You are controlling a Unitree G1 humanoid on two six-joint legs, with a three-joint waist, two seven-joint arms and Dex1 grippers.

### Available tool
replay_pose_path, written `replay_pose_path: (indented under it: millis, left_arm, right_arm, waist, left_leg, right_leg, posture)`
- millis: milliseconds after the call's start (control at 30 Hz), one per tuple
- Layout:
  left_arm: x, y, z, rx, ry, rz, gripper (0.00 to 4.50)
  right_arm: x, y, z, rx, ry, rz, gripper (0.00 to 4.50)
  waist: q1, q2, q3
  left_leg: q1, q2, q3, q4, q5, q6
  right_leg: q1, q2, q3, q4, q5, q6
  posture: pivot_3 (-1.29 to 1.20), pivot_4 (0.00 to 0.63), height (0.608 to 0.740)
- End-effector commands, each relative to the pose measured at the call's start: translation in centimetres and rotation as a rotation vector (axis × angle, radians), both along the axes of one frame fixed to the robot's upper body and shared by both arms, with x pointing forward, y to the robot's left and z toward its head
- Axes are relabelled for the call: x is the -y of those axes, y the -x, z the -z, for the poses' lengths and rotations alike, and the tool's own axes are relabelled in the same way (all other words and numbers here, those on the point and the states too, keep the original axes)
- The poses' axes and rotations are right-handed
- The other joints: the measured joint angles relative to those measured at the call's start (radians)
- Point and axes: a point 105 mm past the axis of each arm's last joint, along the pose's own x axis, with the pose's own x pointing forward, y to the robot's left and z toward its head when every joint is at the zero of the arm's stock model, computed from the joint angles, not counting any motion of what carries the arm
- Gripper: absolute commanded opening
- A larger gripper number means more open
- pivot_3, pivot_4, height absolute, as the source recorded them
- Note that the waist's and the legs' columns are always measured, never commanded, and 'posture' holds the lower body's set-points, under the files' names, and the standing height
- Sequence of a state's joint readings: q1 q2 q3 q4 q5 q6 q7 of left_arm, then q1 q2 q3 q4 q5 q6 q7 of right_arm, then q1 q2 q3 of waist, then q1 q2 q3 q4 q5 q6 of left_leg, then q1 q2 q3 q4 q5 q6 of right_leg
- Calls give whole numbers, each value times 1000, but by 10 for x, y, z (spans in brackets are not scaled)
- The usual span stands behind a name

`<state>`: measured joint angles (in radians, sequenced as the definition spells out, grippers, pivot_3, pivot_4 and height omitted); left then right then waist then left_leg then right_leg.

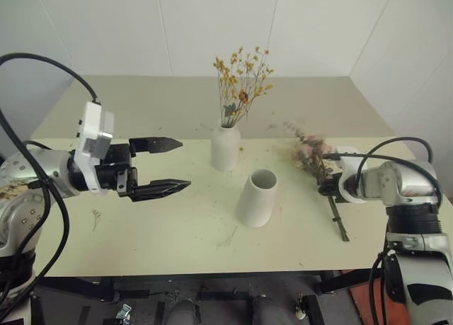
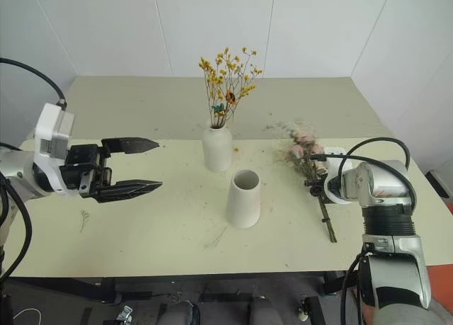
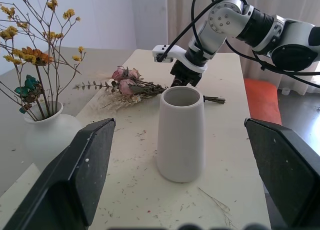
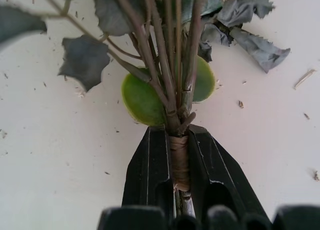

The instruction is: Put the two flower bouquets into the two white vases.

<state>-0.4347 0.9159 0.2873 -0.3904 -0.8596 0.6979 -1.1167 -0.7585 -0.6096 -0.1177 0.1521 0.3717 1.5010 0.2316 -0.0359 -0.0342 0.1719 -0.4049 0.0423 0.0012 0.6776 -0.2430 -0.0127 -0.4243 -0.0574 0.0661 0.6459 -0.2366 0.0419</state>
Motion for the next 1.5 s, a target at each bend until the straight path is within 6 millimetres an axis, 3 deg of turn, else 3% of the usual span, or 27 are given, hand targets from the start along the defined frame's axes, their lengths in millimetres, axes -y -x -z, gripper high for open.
replay_pose_path:
  millis: [33,233,367,533,767,933,1067,1500]
  left_arm:
    - [0,5,-9,43,-11,14,4500]
    - [-1,5,-8,18,-21,42,4500]
    - [-1,4,-8,0,-33,64,4500]
    - [-2,3,-7,-22,-48,93,4500]
    - [-4,4,-6,-43,-63,107,4500]
    - [-5,3,-5,-50,-70,112,4500]
    - [-6,3,-4,-51,-78,112,4500]
    - [-5,4,-3,-55,-84,114,4500]
  right_arm:
    - [10,-5,-36,218,-29,59,218]
    - [1,12,-95,640,-275,-20,218]
    - [-22,37,-134,878,-438,-201,218]
    - [-62,61,-164,1018,-504,-467,218]
    - [-97,77,-202,1182,-555,-657,218]
    - [-117,79,-211,1218,-603,-713,218]
    - [-142,82,-206,1202,-680,-748,218]
    - [-150,83,-182,1117,-736,-754,218]
  waist:
    - [-1,0,0]
    - [-2,0,0]
    - [-5,0,0]
    - [-11,1,0]
    - [-9,1,0]
    - [-9,1,0]
    - [-10,1,0]
    - [-6,1,1]
  left_leg:
    - [0,0,0,0,0,0]
    - [-1,0,0,-1,0,0]
    - [0,1,0,-1,0,0]
    - [1,1,0,-1,0,0]
    - [1,1,0,-1,0,0]
    - [1,1,0,-1,0,0]
    - [1,2,0,-1,0,0]
    - [0,2,0,-1,0,0]
  right_leg:
    - [0,0,0,0,0,0]
    - [-1,0,0,0,0,0]
    - [0,0,0,0,0,0]
    - [0,1,0,0,0,0]
    - [0,1,0,0,0,0]
    - [0,1,0,0,0,0]
    - [-1,1,0,1,0,0]
    - [-1,1,-1,1,0,-1]
  posture:
    - [0,150,740]
    - [0,150,740]
    - [0,150,740]
    - [0,150,740]
    - [0,150,740]
    - [0,150,740]
    - [0,150,740]
    - [0,150,740]
